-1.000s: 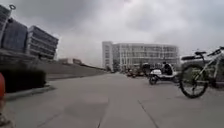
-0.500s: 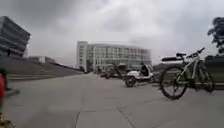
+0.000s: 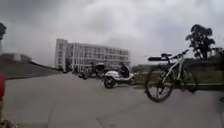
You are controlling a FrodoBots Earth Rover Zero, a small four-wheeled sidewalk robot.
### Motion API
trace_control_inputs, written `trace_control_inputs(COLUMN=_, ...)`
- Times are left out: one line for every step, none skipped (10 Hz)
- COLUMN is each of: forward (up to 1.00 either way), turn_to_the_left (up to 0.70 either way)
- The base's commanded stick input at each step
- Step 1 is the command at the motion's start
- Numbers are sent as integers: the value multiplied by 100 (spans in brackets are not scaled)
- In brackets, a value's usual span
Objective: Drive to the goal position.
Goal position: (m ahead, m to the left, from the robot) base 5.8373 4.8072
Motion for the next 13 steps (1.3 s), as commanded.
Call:
trace_control_inputs(forward=70, turn_to_the_left=35)
trace_control_inputs(forward=70, turn_to_the_left=35)
trace_control_inputs(forward=70, turn_to_the_left=35)
trace_control_inputs(forward=70, turn_to_the_left=35)
trace_control_inputs(forward=70, turn_to_the_left=35)
trace_control_inputs(forward=70, turn_to_the_left=35)
trace_control_inputs(forward=70, turn_to_the_left=35)
trace_control_inputs(forward=70, turn_to_the_left=35)
trace_control_inputs(forward=70, turn_to_the_left=35)
trace_control_inputs(forward=70, turn_to_the_left=35)
trace_control_inputs(forward=70, turn_to_the_left=35)
trace_control_inputs(forward=70, turn_to_the_left=35)
trace_control_inputs(forward=70, turn_to_the_left=35)
